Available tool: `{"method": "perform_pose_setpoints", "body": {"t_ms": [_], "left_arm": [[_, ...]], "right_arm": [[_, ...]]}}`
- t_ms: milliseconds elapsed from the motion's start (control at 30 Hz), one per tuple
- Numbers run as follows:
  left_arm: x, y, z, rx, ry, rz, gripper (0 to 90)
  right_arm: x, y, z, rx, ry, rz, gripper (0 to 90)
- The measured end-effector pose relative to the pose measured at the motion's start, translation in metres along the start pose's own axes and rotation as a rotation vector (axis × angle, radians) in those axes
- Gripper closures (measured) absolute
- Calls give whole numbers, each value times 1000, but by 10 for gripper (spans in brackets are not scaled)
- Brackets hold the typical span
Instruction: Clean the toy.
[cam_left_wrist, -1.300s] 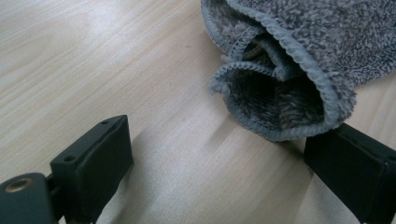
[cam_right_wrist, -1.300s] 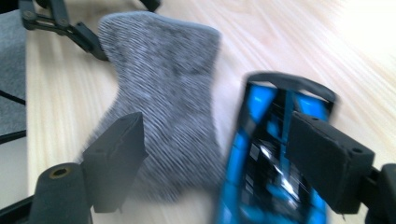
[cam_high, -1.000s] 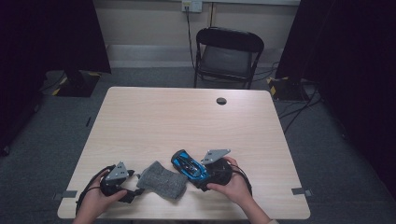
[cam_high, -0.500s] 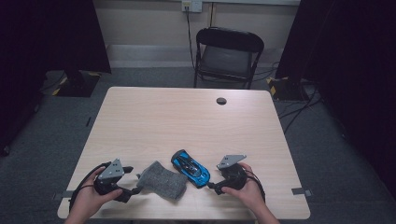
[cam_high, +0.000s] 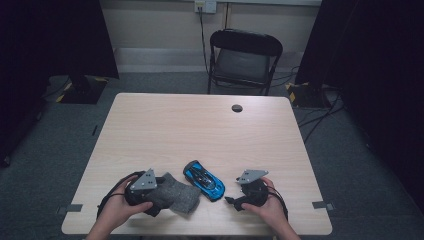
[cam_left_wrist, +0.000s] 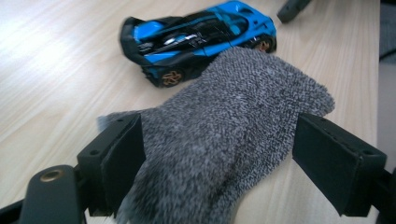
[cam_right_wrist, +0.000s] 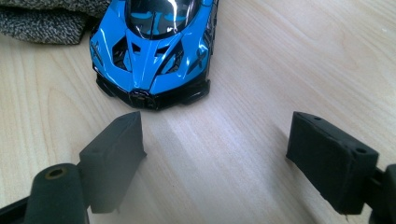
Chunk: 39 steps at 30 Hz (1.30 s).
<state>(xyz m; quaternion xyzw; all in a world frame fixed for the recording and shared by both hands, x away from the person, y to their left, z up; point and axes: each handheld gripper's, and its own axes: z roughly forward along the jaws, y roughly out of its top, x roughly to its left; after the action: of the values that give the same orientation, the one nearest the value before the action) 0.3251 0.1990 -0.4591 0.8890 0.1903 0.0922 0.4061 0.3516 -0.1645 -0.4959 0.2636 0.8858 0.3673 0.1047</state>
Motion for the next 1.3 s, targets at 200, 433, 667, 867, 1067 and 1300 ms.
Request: {"method": "perform_pose_setpoints", "body": {"t_ms": [200,433,667,867,1067,1300], "left_arm": [[0,7,11,12,-31,21,169],[-3,6,30,39,-72,45,168],[-3,-3,40,51,-82,35,149],[-5,-6,44,47,-83,37,116],[-8,-7,48,45,-73,52,70],[-11,-6,47,38,-55,64,221]], "right_arm": [[-1,-4,0,-29,-4,5,169],[-1,-6,1,-43,-12,6,160],[-1,-6,1,-44,-12,4,161],[-1,-6,0,-44,-12,4,160],[-1,-6,0,-44,-12,4,161],[-2,0,-1,-53,2,49,190]]}}
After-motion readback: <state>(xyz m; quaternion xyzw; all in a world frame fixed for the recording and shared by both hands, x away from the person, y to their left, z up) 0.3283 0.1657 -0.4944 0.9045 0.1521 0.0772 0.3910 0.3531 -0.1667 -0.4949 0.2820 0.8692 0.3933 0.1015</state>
